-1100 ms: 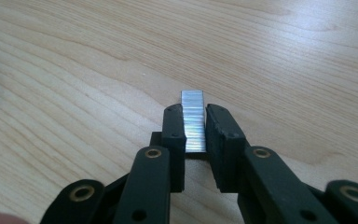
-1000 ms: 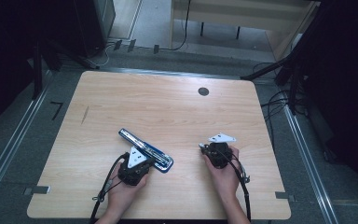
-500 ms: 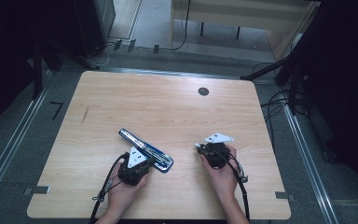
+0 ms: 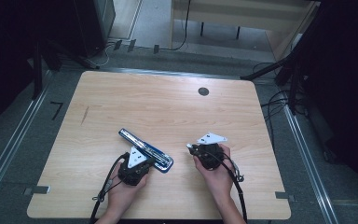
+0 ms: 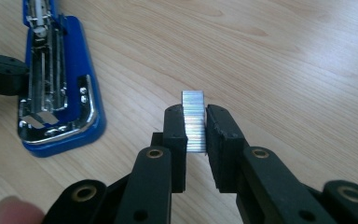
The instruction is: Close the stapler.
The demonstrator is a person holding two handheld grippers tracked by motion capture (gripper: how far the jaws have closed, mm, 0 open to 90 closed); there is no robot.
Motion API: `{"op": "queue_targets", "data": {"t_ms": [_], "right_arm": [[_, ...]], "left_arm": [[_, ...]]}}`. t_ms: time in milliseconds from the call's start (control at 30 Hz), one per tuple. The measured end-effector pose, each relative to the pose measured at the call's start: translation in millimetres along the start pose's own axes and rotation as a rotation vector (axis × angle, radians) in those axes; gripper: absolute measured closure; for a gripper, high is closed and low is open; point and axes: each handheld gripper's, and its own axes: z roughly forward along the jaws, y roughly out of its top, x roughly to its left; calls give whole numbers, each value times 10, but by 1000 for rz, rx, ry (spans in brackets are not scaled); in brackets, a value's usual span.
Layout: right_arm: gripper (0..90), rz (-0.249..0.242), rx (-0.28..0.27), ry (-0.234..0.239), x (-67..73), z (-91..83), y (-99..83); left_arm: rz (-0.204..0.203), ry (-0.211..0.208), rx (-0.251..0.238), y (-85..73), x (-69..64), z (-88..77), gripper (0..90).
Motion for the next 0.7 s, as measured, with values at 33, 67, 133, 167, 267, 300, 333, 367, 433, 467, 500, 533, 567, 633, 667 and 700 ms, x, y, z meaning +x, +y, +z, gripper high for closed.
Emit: {"op": "queue_targets", "data": {"t_ms": [33,67,133,167,267,300,333,367,433,467,500,533,567,633,667,700], "right_arm": [[795,-7,-2,3,12,-4,11],[795,-8,-4,6,29,-7,19],[795,-12,-2,14,60,-11,35],[795,-21,-1,18,70,-8,42],[795,-26,4,26,121,-7,62],[795,-26,4,26,121,-7,62],[795,-28,4,27,130,-7,67],[795,-29,2,35,153,-7,78],[795,-35,-1,45,174,-8,87],[795,-35,-1,45,174,-8,87],[795,-37,-3,53,204,-8,96],[795,-39,-3,57,219,-6,100],[795,-40,-3,63,233,-4,103],[795,-38,-2,71,247,-1,107],[795,-42,1,78,258,4,110],[795,-44,1,81,269,7,113]], "left_arm": [[-2,0,-1,0,-1,1,900],[-2,0,-1,0,-2,1,900],[-2,0,-1,0,-2,1,900],[-1,1,-1,-1,-2,1,900],[0,1,0,0,-1,0,900],[0,1,1,0,-1,-1,900],[0,1,0,0,-1,0,900],[0,1,0,0,-1,0,900],[0,1,0,0,-1,0,900],[0,1,0,0,-1,0,900],[0,1,-1,0,-2,0,900],[0,1,-1,0,-1,0,900],[0,1,-1,0,-1,0,900],[0,1,0,0,-2,0,900],[0,1,0,0,-1,1,900],[0,1,0,0,-2,0,900]]}}
